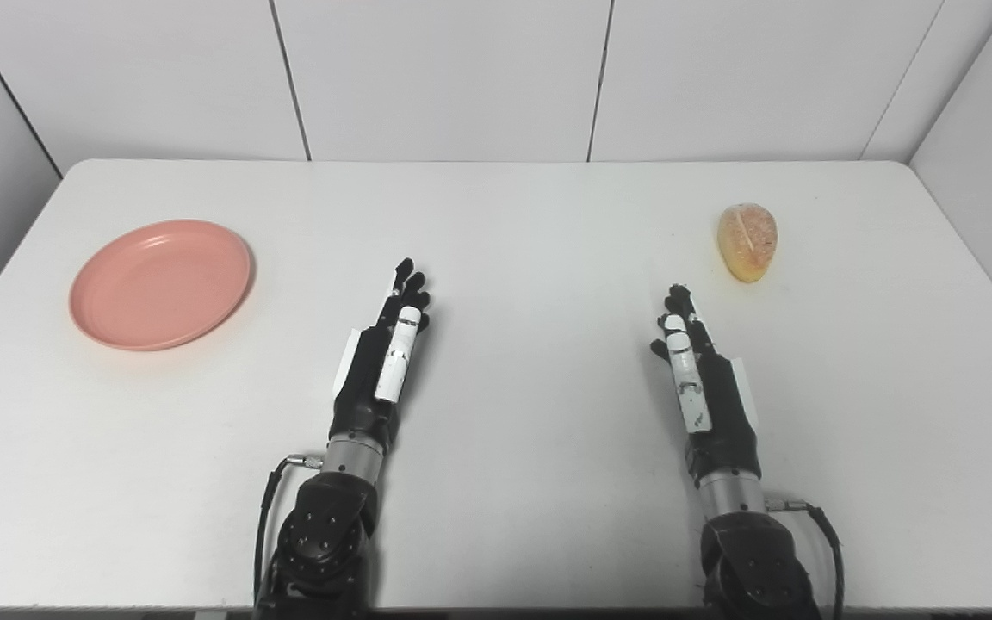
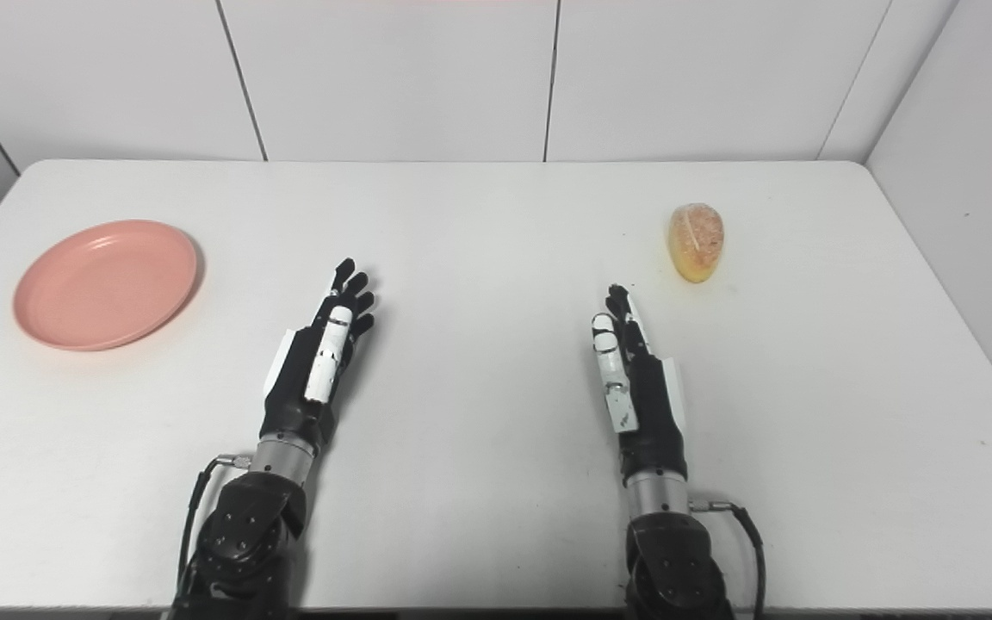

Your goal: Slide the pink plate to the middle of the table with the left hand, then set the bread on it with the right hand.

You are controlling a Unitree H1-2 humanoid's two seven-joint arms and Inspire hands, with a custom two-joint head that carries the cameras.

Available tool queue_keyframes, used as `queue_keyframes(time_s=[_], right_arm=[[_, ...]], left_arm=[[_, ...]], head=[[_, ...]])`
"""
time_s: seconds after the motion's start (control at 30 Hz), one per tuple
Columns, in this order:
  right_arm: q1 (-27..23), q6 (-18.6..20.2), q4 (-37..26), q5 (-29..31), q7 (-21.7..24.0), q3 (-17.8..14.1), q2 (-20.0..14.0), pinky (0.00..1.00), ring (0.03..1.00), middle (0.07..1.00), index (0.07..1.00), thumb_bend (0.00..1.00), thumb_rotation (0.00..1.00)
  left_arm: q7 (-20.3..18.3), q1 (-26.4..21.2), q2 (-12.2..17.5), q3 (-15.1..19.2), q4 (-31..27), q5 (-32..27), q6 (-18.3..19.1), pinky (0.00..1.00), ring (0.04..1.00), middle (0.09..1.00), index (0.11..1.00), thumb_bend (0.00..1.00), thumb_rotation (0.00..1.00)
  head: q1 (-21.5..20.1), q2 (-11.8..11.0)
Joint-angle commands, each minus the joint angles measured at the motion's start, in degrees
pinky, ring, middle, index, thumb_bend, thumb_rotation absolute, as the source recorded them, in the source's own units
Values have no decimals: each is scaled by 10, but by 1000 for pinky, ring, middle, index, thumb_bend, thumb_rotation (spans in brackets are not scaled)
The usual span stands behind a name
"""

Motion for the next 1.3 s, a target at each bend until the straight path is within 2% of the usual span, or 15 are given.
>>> queue_keyframes(time_s=[0.0,0.1,0.9,1.03,1.07,1.1,1.13,1.17,1.27], right_arm=[[-9,-26,-6,3,-4,1,6,906,938,951,942,236,1000],[-8,-19,-10,5,-1,1,7,913,941,953,949,224,1000],[-8,-39,1,-3,-5,2,3,886,932,946,937,232,1000],[-7,-43,6,0,-4,0,0,890,935,949,939,240,1000],[-7,-46,8,2,-4,-2,-2,891,935,950,937,235,1000],[-7,-48,10,3,-3,-3,-3,891,935,950,937,233,1000],[-6,-50,11,9,-1,-6,-5,892,935,950,937,233,1000],[-6,-50,12,12,1,-8,-6,902,940,951,939,234,1000],[-4,-57,17,29,10,-15,-15,923,947,954,946,237,1000]], left_arm=[[-8,-15,-1,-5,-8,-2,-4,937,959,979,986,324,1000],[-8,-15,-2,-5,-8,-3,-4,935,958,978,985,324,1000],[-9,-15,-1,-5,-5,-6,-8,939,959,980,988,318,1000],[-8,-15,-5,-6,2,-9,-15,945,960,980,985,306,1000],[-7,-15,-6,-8,6,-8,-16,948,961,981,986,303,1000],[-6,-15,-7,-9,8,-7,-17,949,961,981,986,302,1000],[-3,-14,-9,-12,14,-2,-22,949,962,981,986,301,1000],[-1,-14,-10,-14,19,1,-26,949,960,980,986,301,1000],[4,-17,-16,-21,39,9,-38,952,964,985,992,295,1000]], head=[[0,1],[0,1],[4,-4],[34,-19],[57,-29],[57,-29],[83,-41],[83,-41],[137,-68]])
